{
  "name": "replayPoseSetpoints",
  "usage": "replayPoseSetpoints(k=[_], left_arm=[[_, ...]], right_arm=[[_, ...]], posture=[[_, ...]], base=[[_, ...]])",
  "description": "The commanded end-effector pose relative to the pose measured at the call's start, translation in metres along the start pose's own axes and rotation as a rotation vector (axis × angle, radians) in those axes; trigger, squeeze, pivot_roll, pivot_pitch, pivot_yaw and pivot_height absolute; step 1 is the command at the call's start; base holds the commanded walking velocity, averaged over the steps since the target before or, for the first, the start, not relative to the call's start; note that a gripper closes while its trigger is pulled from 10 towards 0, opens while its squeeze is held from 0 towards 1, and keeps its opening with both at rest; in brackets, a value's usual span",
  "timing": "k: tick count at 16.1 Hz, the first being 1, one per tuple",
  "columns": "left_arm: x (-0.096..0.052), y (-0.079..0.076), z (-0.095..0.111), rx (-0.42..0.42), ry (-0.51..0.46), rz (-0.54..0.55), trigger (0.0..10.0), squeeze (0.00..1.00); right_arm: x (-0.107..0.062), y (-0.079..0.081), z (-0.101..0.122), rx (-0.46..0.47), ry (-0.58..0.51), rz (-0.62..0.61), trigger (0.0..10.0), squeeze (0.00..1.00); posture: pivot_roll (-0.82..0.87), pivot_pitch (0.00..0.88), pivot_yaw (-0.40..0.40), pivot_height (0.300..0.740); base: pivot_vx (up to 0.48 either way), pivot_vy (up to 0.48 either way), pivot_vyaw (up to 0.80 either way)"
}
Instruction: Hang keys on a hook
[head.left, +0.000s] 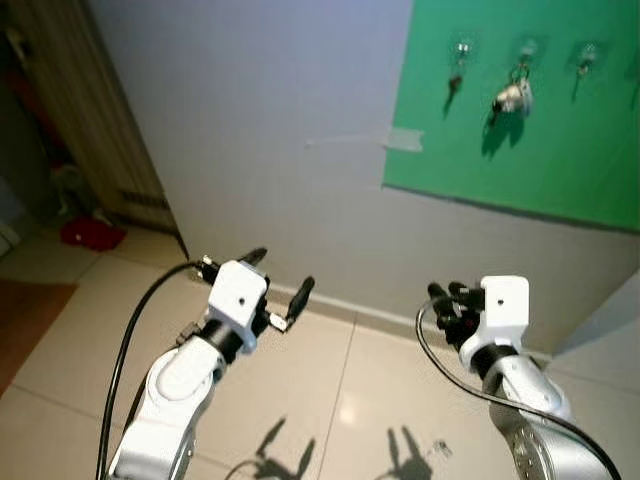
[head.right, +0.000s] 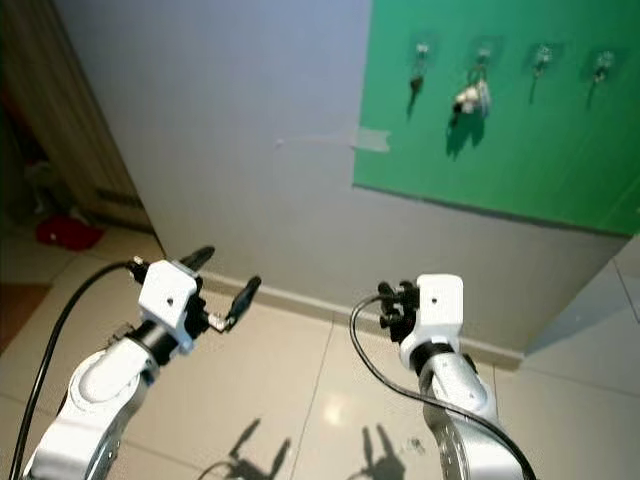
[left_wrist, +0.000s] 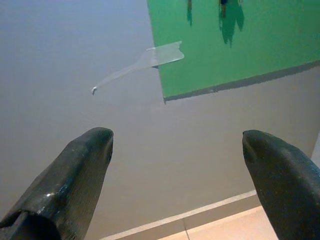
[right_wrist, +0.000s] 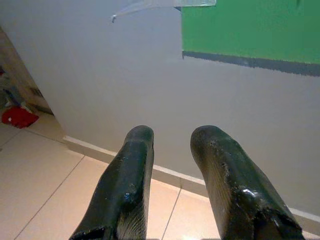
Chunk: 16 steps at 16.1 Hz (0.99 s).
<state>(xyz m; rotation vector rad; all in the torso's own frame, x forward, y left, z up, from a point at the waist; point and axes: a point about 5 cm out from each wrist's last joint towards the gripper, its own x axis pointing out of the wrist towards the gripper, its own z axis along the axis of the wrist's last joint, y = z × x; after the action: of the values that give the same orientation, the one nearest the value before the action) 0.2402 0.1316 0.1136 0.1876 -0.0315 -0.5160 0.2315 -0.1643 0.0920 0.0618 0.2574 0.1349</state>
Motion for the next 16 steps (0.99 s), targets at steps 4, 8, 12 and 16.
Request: replayPoseSetpoints(k=[4, 8, 12, 16], left_arm=[[0.0009, 0.0027, 0.0032, 0.015, -0.015, 0.015, 10.0, 0.0], [0.0029, 0.0027, 0.0027, 0.007, -0.012, 0.015, 10.0, 0.0], [0.0046, 0.0018, 0.0026, 0.002, -0.016, 0.02, 10.0, 0.0], [0.0045, 0.0028, 0.0013, 0.005, -0.011, 0.022, 10.0, 0.0]], right_arm=[[0.0022, -0.003, 0.0047, -0.003, -0.016, -0.008, 10.0, 0.0], [0.0041, -0.0041, 0.0059, -0.003, -0.021, -0.011, 10.0, 0.0], [0.0043, -0.0047, 0.0073, -0.001, -0.024, -0.012, 10.0, 0.0], [0.0047, -0.0041, 0.0085, -0.002, -0.027, -0.015, 10.0, 0.0]], posture=[[-0.04, 0.0, 0.024, 0.74], [-0.04, 0.0, 0.024, 0.74], [-0.04, 0.0, 0.018, 0.74], [-0.05, 0.0, 0.02, 0.74]], base=[[0.0, 0.0, 0.0], [0.0, 0.0, 0.0], [0.0, 0.348, 0.0], [0.0, 0.438, 0.0]])
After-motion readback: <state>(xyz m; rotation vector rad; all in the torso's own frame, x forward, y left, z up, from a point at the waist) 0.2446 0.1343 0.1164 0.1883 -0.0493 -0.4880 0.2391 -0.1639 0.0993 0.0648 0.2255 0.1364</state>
